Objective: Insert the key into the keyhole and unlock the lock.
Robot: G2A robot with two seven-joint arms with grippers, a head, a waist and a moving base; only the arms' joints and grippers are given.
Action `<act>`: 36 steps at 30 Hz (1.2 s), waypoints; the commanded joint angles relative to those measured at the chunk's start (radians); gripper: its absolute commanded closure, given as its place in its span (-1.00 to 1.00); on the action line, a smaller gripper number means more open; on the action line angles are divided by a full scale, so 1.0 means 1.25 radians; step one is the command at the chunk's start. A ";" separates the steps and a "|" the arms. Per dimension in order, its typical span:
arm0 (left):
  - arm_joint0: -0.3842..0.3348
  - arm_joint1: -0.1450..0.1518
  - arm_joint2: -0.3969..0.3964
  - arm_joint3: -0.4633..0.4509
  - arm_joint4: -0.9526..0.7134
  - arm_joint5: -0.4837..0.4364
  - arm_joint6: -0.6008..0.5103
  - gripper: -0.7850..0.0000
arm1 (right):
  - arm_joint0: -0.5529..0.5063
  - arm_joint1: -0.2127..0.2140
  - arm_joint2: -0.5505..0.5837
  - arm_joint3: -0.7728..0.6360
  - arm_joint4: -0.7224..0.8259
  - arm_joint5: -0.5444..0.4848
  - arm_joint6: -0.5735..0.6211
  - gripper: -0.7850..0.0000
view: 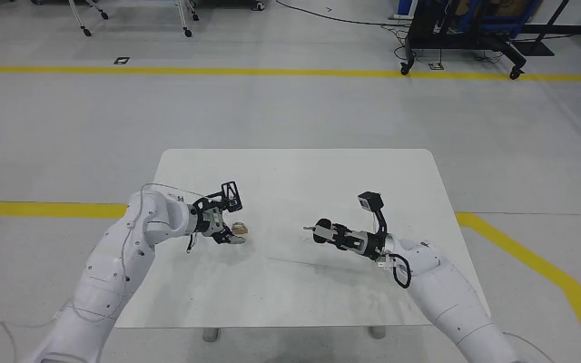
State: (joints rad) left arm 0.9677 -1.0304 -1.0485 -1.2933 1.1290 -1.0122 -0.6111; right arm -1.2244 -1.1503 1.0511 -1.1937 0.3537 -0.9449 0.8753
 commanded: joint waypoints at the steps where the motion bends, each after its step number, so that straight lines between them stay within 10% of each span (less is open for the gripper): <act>1: -0.019 -0.002 0.030 0.023 0.038 0.000 0.010 -0.36 | 0.000 0.000 0.000 0.000 0.000 0.000 0.000 1.00; 17: -0.108 0.006 0.166 0.132 0.062 0.000 0.102 0.52 | 0.000 0.000 0.000 0.000 0.000 0.000 0.000 1.00; 20: -0.123 0.009 0.188 0.140 0.047 0.000 0.100 1.00 | 0.000 0.000 0.000 0.000 0.000 0.000 0.000 1.00; 36: -0.183 0.002 0.277 0.166 -0.099 0.000 0.126 1.00 | 0.000 0.000 0.000 0.000 0.000 0.000 0.000 1.00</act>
State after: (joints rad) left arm 0.7398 -1.0271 -0.7094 -1.0784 1.0469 -1.0123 -0.4704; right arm -1.2244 -1.1503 1.0511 -1.1937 0.3537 -0.9449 0.8753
